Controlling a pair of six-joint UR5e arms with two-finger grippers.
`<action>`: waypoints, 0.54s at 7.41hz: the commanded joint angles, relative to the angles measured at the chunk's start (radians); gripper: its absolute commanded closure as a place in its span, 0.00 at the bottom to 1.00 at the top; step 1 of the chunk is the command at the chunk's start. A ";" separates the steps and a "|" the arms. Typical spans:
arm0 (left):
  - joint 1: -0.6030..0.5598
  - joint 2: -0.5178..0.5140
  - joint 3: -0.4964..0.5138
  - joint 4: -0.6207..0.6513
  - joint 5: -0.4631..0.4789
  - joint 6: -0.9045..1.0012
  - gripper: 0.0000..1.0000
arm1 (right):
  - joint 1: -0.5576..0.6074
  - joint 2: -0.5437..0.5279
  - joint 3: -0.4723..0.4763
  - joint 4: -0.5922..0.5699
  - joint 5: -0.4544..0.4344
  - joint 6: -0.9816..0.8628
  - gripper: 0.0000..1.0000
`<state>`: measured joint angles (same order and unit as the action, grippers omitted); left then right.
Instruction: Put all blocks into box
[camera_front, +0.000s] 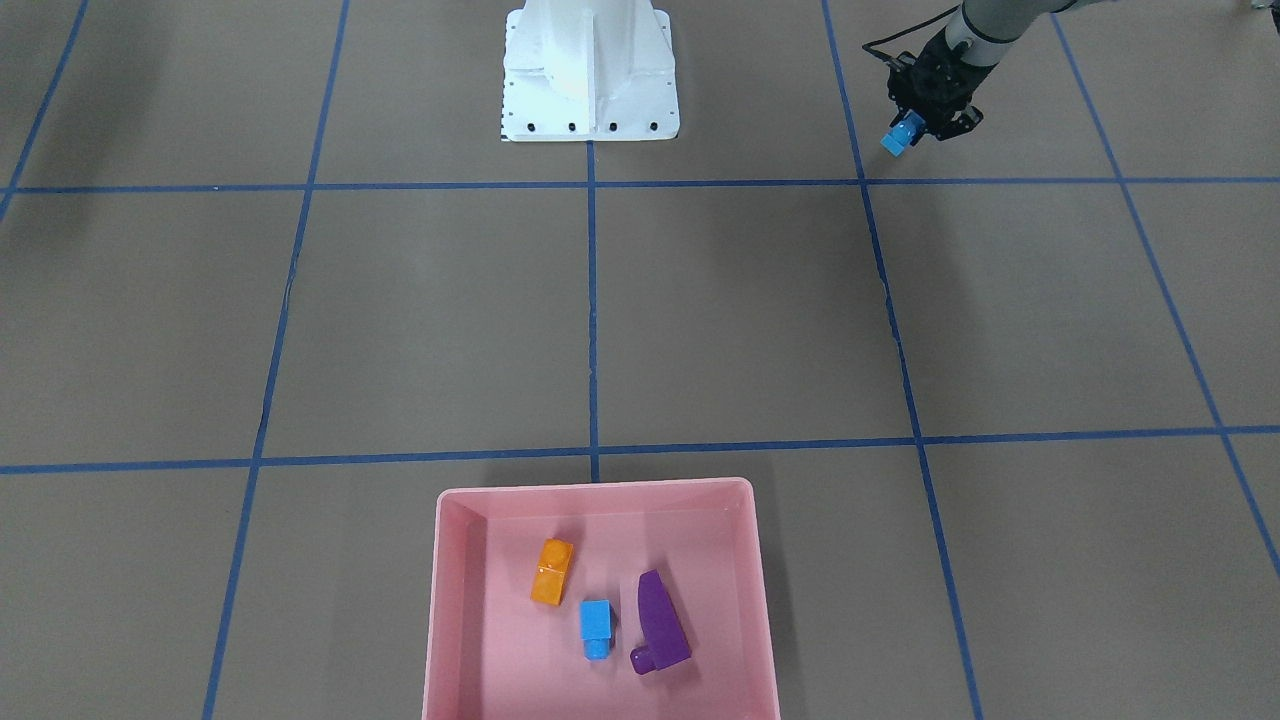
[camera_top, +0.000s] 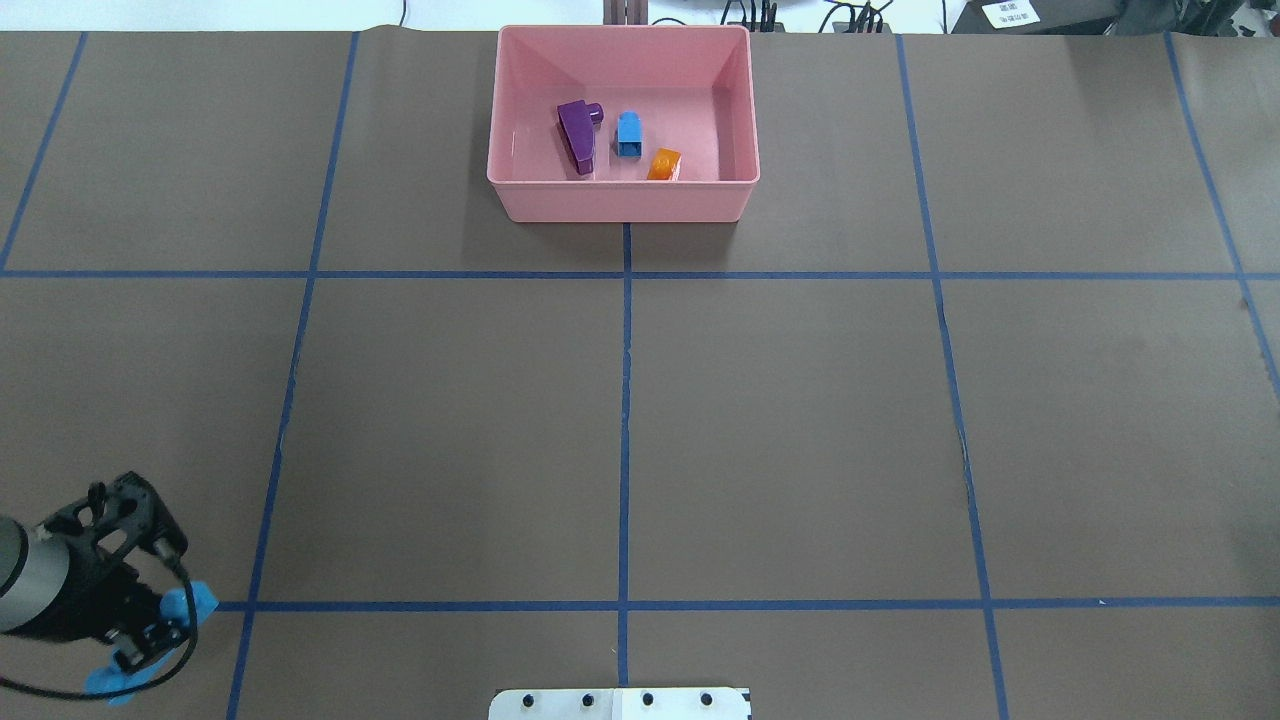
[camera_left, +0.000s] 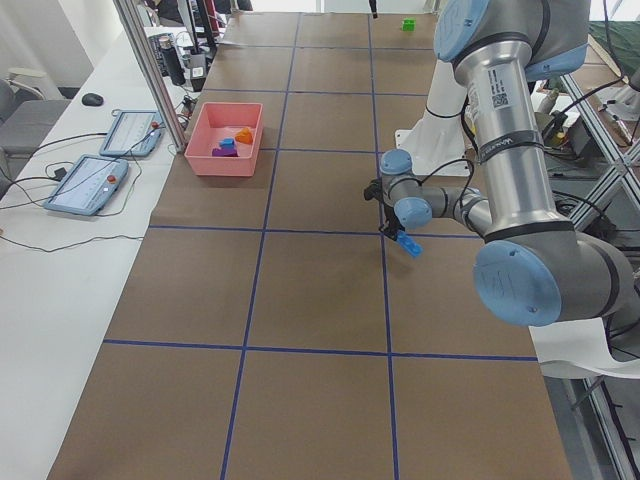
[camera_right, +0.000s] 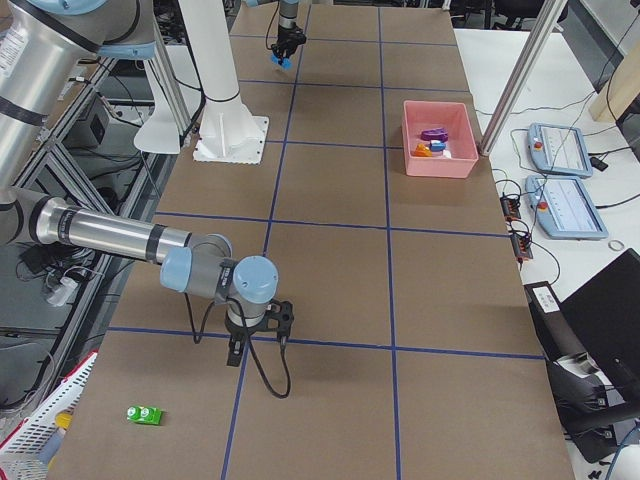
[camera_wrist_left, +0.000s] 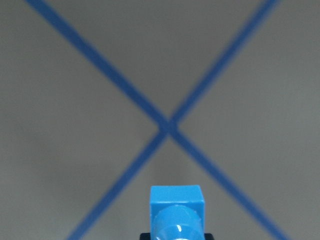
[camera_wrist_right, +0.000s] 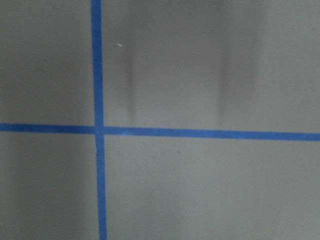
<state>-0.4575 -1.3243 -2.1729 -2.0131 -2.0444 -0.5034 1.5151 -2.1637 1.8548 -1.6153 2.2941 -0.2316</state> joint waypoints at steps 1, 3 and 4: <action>-0.223 -0.515 0.071 0.415 -0.082 -0.038 1.00 | 0.117 -0.056 -0.101 0.043 -0.004 -0.167 0.00; -0.321 -0.776 0.224 0.553 -0.086 -0.047 1.00 | 0.187 -0.106 -0.296 0.307 0.001 -0.167 0.00; -0.372 -0.900 0.339 0.548 -0.089 -0.132 1.00 | 0.212 -0.108 -0.433 0.489 0.001 -0.157 0.00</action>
<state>-0.7663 -2.0683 -1.9557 -1.4930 -2.1293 -0.5678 1.6878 -2.2600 1.5789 -1.3337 2.2937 -0.3924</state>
